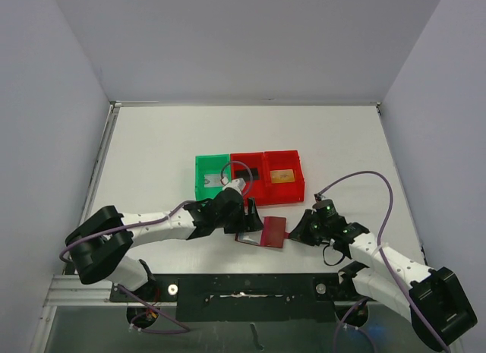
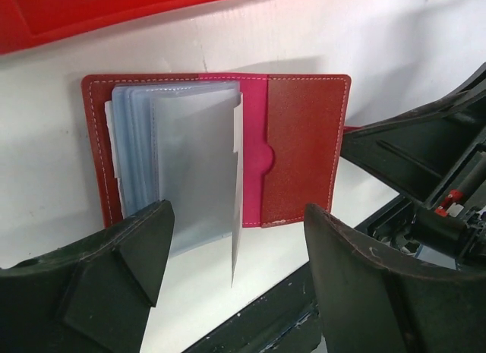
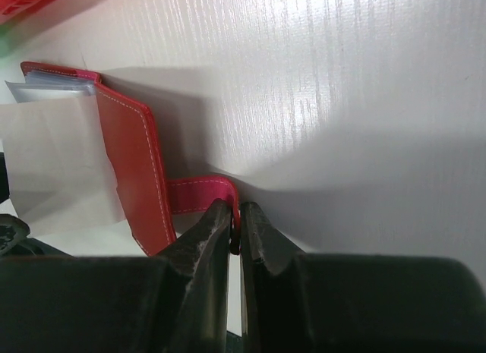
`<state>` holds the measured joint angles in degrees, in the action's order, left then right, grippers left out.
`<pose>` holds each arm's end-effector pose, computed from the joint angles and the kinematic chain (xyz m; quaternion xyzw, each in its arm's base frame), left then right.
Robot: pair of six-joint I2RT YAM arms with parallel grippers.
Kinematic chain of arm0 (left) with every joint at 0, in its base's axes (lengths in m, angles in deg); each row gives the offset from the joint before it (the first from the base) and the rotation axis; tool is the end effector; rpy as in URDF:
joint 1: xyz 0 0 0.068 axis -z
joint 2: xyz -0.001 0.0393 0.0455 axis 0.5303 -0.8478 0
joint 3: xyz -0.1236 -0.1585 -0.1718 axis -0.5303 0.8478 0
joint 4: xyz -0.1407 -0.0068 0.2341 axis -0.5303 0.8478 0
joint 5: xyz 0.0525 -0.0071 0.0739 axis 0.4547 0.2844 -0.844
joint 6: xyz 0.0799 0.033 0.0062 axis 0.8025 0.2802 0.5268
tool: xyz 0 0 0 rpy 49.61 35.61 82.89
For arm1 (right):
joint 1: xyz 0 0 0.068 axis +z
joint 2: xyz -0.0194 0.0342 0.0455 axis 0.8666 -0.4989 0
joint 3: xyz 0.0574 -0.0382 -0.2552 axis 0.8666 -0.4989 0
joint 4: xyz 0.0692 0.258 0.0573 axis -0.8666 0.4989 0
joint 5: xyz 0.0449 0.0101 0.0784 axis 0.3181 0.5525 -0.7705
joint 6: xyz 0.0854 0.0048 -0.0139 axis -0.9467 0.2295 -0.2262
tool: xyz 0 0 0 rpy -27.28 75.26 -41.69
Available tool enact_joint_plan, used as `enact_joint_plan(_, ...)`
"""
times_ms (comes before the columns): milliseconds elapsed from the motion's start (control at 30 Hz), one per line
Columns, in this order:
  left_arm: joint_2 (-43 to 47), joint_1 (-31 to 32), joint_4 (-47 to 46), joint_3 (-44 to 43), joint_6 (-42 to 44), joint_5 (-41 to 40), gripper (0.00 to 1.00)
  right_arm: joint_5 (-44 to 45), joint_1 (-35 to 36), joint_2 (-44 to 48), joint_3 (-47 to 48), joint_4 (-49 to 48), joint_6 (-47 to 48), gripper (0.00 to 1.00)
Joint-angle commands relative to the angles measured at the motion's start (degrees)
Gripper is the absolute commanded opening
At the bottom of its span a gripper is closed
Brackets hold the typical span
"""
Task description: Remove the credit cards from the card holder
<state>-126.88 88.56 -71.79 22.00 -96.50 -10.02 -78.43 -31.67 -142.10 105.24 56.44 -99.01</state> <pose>0.1807 -0.2753 0.1249 0.0026 0.9227 -0.3252 0.2070 0.1668 0.1041 0.0881 0.1887 0.9285 0.2627 0.1824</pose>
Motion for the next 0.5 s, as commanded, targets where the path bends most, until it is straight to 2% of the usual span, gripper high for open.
enact_joint_plan(0,1.1,0.2,3.4,-4.4,2.2,-2.9,0.69,0.9,-0.5,-0.7,0.4,-1.7,0.9,0.06)
enact_joint_plan(133,1.1,0.2,4.4,-4.3,2.5,-3.7,0.70,0.7,-0.6,-0.9,0.0,-2.2,0.7,0.06)
enact_joint_plan(467,-3.6,1.1,1.7,-5.5,3.0,0.3,0.68,0.5,-0.6,-1.1,0.1,-2.2,0.6,0.06)
